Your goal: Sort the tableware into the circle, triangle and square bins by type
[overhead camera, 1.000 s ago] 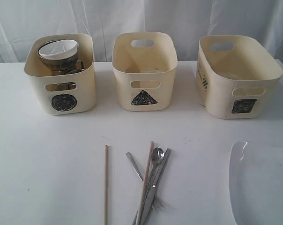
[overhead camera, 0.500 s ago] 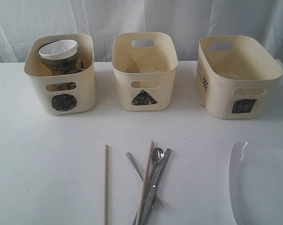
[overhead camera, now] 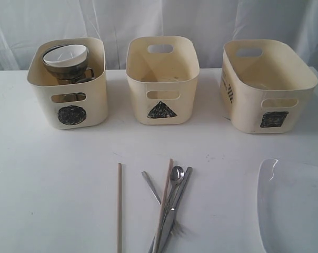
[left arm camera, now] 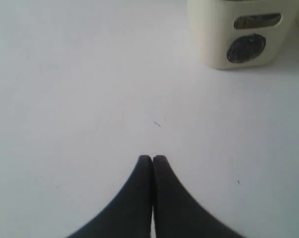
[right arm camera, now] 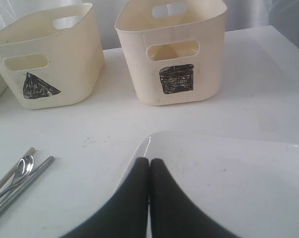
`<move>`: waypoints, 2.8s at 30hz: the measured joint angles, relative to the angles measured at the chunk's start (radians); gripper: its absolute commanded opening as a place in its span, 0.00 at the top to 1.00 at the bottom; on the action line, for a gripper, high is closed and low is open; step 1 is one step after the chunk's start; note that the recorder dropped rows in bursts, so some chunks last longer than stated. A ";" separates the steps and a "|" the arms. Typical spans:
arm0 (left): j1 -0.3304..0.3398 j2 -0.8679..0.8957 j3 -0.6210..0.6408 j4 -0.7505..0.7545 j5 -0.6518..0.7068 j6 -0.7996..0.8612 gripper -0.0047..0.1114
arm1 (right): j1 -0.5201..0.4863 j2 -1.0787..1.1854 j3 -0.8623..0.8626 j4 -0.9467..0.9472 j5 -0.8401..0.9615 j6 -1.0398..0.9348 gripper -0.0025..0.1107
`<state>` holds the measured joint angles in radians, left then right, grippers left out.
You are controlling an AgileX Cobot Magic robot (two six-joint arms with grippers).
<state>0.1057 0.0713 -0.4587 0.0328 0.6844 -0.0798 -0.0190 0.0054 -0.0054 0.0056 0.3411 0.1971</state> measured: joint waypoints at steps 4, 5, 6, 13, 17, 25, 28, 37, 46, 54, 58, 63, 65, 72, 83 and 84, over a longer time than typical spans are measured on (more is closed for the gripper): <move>0.009 -0.064 0.000 0.014 -0.058 0.080 0.96 | 0.000 0.000 0.000 0.000 0.000 0.000 0.98; 0.009 -0.065 0.000 0.014 -0.079 0.099 0.96 | 0.000 0.000 0.000 0.000 0.000 0.000 0.98; 0.009 -0.065 0.000 0.020 -0.101 0.123 0.96 | 0.000 0.000 0.000 0.000 0.000 0.000 0.98; 0.009 -0.065 0.000 0.032 -0.114 0.231 0.96 | 0.000 0.000 0.000 0.000 0.000 0.000 0.98; 0.009 -0.065 0.015 -0.051 -0.102 0.237 0.96 | 0.000 0.000 0.000 0.000 0.000 0.000 0.98; 0.009 -0.067 0.262 -0.229 -0.256 0.251 0.96 | 0.000 0.000 0.000 0.000 0.000 0.000 0.98; 0.009 -0.067 0.378 -0.279 -0.349 0.247 0.96 | 0.000 0.000 0.000 0.000 0.000 0.000 0.98; 0.009 -0.067 0.454 -0.302 -0.396 0.138 0.96 | 0.000 0.000 0.000 0.000 0.000 0.000 0.98; 0.009 -0.067 0.454 -0.410 -0.325 0.080 0.96 | 0.000 0.000 0.000 0.000 0.000 0.000 0.98; -0.011 -0.067 0.450 -0.276 -0.327 0.096 0.96 | 0.000 0.000 0.000 0.000 0.000 0.000 0.98; -0.090 -0.067 0.450 -0.214 -0.335 0.054 0.96 | 0.000 0.000 0.000 0.000 0.000 0.000 0.98; -0.130 -0.067 0.453 -0.204 -0.355 0.040 0.96 | 0.000 0.000 0.000 0.000 0.000 0.000 0.98; -0.132 -0.067 0.456 -0.201 -0.406 0.040 0.96 | 0.000 0.000 0.000 0.000 0.000 0.000 0.98; -0.132 -0.067 0.456 -0.157 -0.497 0.036 0.96 | 0.000 0.000 0.000 0.000 0.000 0.000 0.98; -0.132 -0.067 0.456 -0.148 -0.500 0.036 0.96 | 0.000 0.000 0.003 0.116 -0.149 0.146 0.98; -0.132 -0.067 0.456 -0.148 -0.500 0.036 0.96 | 0.000 0.000 0.003 0.183 -0.198 0.228 0.98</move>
<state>-0.0263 0.0044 -0.0026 -0.1152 0.1849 -0.0435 -0.0190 0.0054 -0.0022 0.1883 0.1431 0.4253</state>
